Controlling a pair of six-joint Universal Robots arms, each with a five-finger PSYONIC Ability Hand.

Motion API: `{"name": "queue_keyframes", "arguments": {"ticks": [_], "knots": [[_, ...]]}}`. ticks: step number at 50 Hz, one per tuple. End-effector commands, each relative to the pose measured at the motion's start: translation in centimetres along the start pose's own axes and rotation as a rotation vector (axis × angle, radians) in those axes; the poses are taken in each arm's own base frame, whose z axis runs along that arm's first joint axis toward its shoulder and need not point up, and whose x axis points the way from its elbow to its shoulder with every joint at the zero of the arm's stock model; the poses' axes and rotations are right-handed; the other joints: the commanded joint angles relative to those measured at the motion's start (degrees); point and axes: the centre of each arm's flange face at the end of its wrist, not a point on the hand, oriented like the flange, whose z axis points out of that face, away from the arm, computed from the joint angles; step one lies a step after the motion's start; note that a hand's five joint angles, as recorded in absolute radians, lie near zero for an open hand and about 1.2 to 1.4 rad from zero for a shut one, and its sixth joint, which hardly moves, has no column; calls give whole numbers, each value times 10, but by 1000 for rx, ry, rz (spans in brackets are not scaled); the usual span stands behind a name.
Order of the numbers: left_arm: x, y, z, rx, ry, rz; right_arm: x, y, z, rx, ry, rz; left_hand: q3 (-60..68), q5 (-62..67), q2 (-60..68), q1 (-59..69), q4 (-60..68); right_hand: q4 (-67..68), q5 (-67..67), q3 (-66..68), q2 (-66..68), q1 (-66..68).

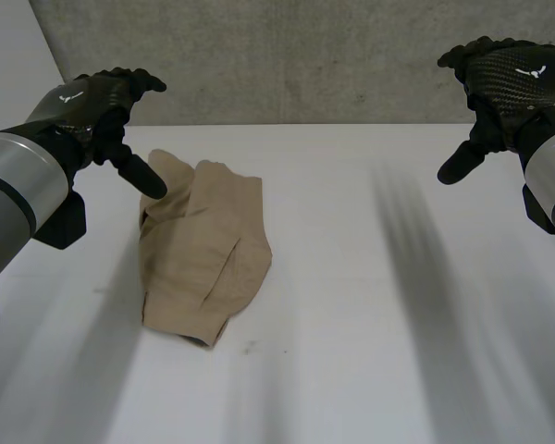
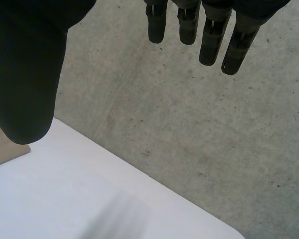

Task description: Fold the shorts.

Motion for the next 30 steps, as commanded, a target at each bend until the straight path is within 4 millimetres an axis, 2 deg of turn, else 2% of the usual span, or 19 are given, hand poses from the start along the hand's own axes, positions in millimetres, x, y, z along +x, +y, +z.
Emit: {"name": "queue_keyframes", "arguments": {"ticks": [1,7,13,16,20,21,23,25,30], "knots": [[1,8,6,-20,3,6,-1,2,0,-7,-2,-4,-15,-31,-18,-21,-20,-34,-38,-23,-8,21],[0,23,17,-64,-5,6,-3,4,3,-8,-19,-28,-8,-24,-11,-14,-13,-34,-38,-23,-8,21],[0,47,28,-138,-23,11,-24,32,7,-66,-205,-197,2,-14,-1,-4,-3,-34,-38,-23,-8,21],[3,68,30,-202,-66,24,-33,39,5,-58,-272,-275,5,-10,2,-1,0,-34,-38,-23,-8,21],[21,100,22,-288,-102,72,-40,49,8,-82,-300,-295,5,-10,2,-1,0,-34,-38,-23,-8,21],[31,112,14,-319,-109,99,-42,51,8,-89,-305,-294,7,-9,4,1,2,-34,-38,-23,-8,21],[39,123,5,-344,-112,125,-42,56,10,-102,-308,-294,10,-5,7,4,5,-34,-38,-23,-8,21],[45,136,-6,-372,-120,153,-44,61,11,-116,-313,-297,17,1,14,11,12,-34,-38,-23,-8,21],[48,163,-15,-421,-107,180,-44,66,13,-133,-308,-299,36,20,32,29,30,-34,-38,-23,-8,21]]}}
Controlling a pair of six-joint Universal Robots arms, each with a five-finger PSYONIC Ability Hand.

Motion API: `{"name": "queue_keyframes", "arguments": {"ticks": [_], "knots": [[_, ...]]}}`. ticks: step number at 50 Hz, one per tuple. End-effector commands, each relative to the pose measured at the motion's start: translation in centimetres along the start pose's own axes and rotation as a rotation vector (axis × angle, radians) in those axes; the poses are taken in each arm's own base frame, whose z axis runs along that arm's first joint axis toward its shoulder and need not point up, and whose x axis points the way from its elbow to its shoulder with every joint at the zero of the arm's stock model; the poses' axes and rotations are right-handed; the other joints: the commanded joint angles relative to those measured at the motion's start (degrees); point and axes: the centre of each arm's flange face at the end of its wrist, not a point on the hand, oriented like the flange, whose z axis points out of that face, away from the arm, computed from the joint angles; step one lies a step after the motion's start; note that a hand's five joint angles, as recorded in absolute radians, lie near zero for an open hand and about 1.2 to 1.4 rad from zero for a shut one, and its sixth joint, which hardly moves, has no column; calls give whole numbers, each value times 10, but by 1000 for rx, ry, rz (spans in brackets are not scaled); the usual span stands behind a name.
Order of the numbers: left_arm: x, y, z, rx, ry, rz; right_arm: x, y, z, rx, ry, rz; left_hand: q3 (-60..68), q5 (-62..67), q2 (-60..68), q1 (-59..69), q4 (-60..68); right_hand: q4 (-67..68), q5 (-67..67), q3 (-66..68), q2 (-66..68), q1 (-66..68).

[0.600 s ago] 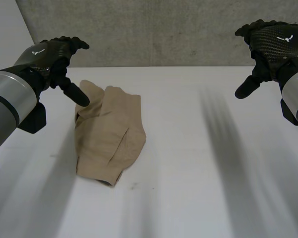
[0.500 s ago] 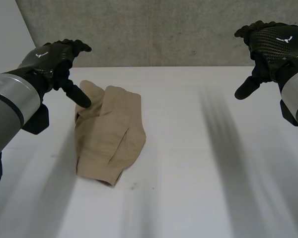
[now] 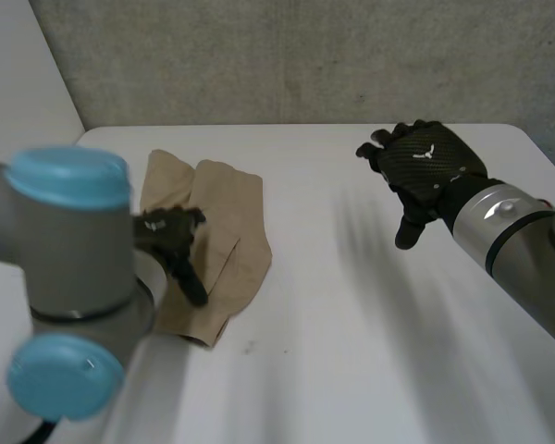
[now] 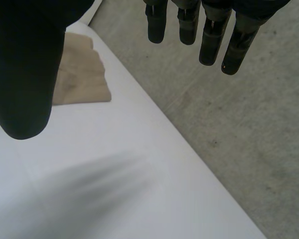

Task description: Fold the shorts.

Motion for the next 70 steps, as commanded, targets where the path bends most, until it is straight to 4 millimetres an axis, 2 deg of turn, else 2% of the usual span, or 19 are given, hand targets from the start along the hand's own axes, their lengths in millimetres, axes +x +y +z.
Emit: {"name": "queue_keyframes", "arguments": {"ticks": [1,6,18,28,33,39,49,53,54,57,58,61,66,70], "knots": [[15,45,-8,-73,2,64,-2,9,5,-31,2,9,46,30,42,40,40,-34,-38,-23,-8,21],[20,52,-6,-60,10,70,-2,10,7,-29,5,8,61,45,58,55,56,-34,-38,-23,-8,21],[31,71,18,-80,6,84,-3,10,7,-29,7,6,103,87,100,97,98,-34,-38,-23,-8,21],[30,72,26,-73,-41,87,-3,11,6,-33,5,7,206,190,202,199,200,-34,-38,-23,-8,21],[28,75,29,-84,-49,88,-3,11,6,-33,5,7,299,284,296,293,294,-34,-38,-23,-8,21],[26,67,30,-46,-54,68,-3,11,5,-33,5,5,684,669,681,678,679,-34,-38,-23,-8,21],[18,57,32,-21,-73,130,5,13,7,-53,58,9,685,669,681,679,679,-34,-38,-23,-8,21],[13,25,17,65,-66,122,8,15,9,-62,74,18,685,669,681,679,679,-34,-38,-23,-8,21],[10,9,9,109,-62,113,7,15,9,-63,72,21,685,669,681,679,679,-34,-38,-23,-8,21],[9,-11,-5,172,-43,104,2,19,12,-70,52,55,685,669,681,679,679,-34,-38,-23,-8,21],[9,-25,-16,216,-20,99,0,20,13,-70,44,74,685,669,681,679,679,-34,-38,-23,-8,21],[7,-49,-37,297,20,95,-7,22,19,-56,1,188,685,669,681,679,679,-34,-38,-23,-8,21],[4,-67,-61,354,51,118,-13,19,28,29,-101,402,685,669,681,679,679,-34,-38,-23,-8,21],[1,-77,-77,385,50,149,-27,28,43,56,-188,556,685,669,681,679,679,-34,-38,-23,-8,21]]}}
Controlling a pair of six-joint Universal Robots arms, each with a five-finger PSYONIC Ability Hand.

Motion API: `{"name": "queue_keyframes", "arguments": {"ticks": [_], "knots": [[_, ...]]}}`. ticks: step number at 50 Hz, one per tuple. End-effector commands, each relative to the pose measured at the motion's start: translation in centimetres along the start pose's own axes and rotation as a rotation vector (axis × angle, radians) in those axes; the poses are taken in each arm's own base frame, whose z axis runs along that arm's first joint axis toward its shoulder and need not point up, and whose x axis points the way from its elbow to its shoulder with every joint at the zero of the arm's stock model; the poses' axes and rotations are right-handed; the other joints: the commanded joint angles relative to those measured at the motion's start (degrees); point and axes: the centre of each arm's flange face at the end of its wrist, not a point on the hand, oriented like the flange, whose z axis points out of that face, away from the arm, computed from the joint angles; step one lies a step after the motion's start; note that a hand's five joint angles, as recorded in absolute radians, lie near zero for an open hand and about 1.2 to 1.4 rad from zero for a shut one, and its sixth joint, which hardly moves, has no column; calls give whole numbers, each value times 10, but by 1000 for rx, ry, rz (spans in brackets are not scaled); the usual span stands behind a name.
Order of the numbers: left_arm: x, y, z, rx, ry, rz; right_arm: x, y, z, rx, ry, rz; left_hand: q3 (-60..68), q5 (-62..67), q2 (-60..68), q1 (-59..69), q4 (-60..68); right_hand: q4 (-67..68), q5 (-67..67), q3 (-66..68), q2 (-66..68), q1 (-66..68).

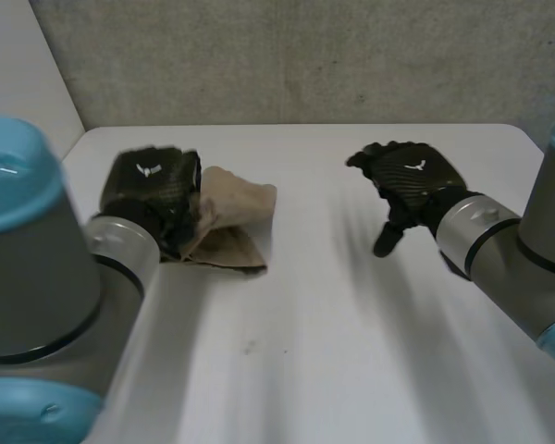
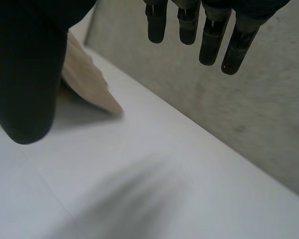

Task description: Fold the shorts.

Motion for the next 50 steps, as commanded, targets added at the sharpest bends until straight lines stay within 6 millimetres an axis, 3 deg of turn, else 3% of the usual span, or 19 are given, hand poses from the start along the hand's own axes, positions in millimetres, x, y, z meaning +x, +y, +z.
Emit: {"name": "queue_keyframes", "arguments": {"ticks": [1,6,12,17,22,24,27,33,35,39,44,50], "knots": [[-7,-29,-24,66,23,42,-15,16,26,55,-164,293,140,144,117,155,163,-34,-38,-23,-8,21],[-13,-47,-37,124,16,49,-38,23,44,80,-214,341,140,144,117,155,163,-34,-38,-23,-8,21],[-16,-54,-43,150,10,62,-69,37,64,71,-265,371,140,144,117,155,163,-34,-38,-23,-8,21],[-16,-58,-44,164,10,56,-80,51,77,52,-259,372,140,144,117,155,163,-29,-32,-18,-2,27],[-16,-60,-44,171,11,50,-68,60,92,55,-121,369,140,144,117,155,163,349,346,360,376,405],[-16,-61,-45,176,10,49,-64,61,95,59,-75,367,140,144,117,155,163,664,660,675,690,720],[-18,-67,-46,195,5,39,-62,54,93,77,-61,363,140,144,117,155,163,666,662,677,692,721],[-20,-72,-45,210,-4,32,-34,-14,65,229,3,219,140,144,117,155,163,666,662,677,692,721],[-20,-72,-46,211,-4,32,-10,-36,49,276,76,75,140,144,117,155,163,666,662,677,692,721],[-23,-76,-48,222,-11,28,10,-73,18,347,174,-138,140,144,117,155,163,666,662,677,692,721],[-26,-78,-49,229,-20,23,21,-96,-15,349,303,-311,140,144,117,155,163,666,662,677,692,721],[-35,-70,-42,202,-55,27,19,-116,-62,319,360,-404,140,144,117,155,163,666,662,677,692,721]]}}
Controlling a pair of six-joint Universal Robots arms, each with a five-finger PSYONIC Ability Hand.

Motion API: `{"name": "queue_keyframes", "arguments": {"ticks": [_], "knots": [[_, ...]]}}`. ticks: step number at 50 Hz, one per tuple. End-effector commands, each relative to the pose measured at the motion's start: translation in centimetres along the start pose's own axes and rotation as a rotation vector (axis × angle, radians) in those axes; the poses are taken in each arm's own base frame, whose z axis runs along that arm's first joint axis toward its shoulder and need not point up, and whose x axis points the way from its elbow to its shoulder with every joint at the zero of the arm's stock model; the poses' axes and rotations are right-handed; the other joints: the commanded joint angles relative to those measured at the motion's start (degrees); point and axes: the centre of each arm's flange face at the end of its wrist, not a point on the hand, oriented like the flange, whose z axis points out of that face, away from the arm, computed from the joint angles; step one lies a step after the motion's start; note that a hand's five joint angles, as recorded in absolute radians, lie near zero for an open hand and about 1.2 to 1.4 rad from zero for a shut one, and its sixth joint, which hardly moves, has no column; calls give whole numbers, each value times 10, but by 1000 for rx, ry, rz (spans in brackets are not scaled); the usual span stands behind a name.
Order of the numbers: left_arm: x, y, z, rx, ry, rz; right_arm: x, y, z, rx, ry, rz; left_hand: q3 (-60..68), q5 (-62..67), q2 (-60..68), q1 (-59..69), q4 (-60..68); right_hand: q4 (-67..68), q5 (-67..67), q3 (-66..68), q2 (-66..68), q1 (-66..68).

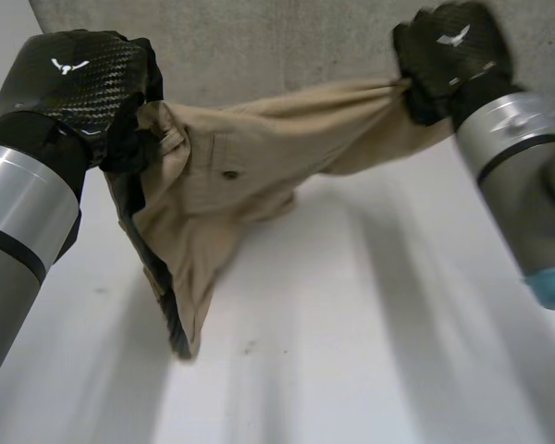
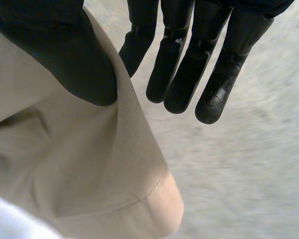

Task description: Fold the shorts.

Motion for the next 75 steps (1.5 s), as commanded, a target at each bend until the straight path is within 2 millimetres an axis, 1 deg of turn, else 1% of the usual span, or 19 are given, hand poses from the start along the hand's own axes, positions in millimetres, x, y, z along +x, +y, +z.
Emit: {"name": "queue_keyframes", "arguments": {"ticks": [1,7,8,10,15,21,32,37,39,42,44,47,51,55,59,62,65,69,75], "knots": [[-9,11,5,-33,-31,8,22,-37,-41,-35,52,-155,136,144,117,155,163,120,135,127,124,233],[-9,37,10,-102,16,-7,-7,-18,-57,-140,-79,-147,136,144,117,155,163,120,135,127,124,233],[-10,41,12,-114,13,-11,-21,-9,-61,-175,-133,-144,136,144,117,155,163,-40,-24,-32,-35,74],[-21,56,24,-156,-23,-18,-37,1,-65,-221,-189,-142,136,144,117,155,163,-520,-504,-512,-515,-406],[-65,72,54,-193,-181,-32,-61,20,-74,-314,-285,-122,136,144,117,155,163,-580,-565,-573,-576,-467],[-90,55,72,-116,-261,-35,-51,28,-69,-358,-221,58,136,144,117,155,163,-580,-565,-573,-576,-467],[-103,-34,88,237,-301,-56,2,46,-60,-393,-27,250,136,144,117,155,163,-580,-565,-573,-576,-467],[-76,-59,86,371,-196,-82,14,46,-62,-372,0,255,136,144,117,155,163,-580,-565,-573,-576,-467],[-63,-61,85,395,-146,-91,20,49,-62,-377,20,255,136,144,117,155,163,-580,-565,-573,-576,-467],[-21,-51,86,395,4,-107,31,54,-62,-383,56,254,136,144,117,155,163,-580,-565,-573,-576,-467],[18,-31,86,355,136,-113,37,55,-62,-384,76,254,136,144,117,155,163,-580,-565,-573,-576,-467],[55,-12,80,308,265,-115,47,61,-61,-388,115,252,136,144,117,155,163,-580,-565,-573,-576,-467],[126,50,58,151,520,-100,56,69,-60,-389,150,248,136,144,117,155,163,-580,-565,-573,-576,-467],[164,100,32,19,686,-83,61,76,-59,-393,158,245,121,129,103,141,148,-580,-565,-573,-576,-467],[186,134,10,-72,794,-66,63,83,-60,-407,150,247,-439,-431,-457,-420,-412,-580,-565,-573,-576,-467],[189,138,3,-92,810,-59,64,85,-60,-405,127,254,-535,-527,-553,-516,-508,-580,-565,-573,-576,-467],[180,126,7,-67,779,-64,57,89,-61,-413,70,255,-540,-532,-558,-521,-513,-580,-565,-573,-576,-467],[129,103,36,-44,582,-73,43,95,-65,-418,-52,191,-535,-527,-553,-516,-508,-580,-565,-573,-576,-467],[81,100,41,-114,396,-61,24,102,-78,-418,-206,36,-533,-525,-552,-514,-507,-580,-565,-573,-576,-467]]}}
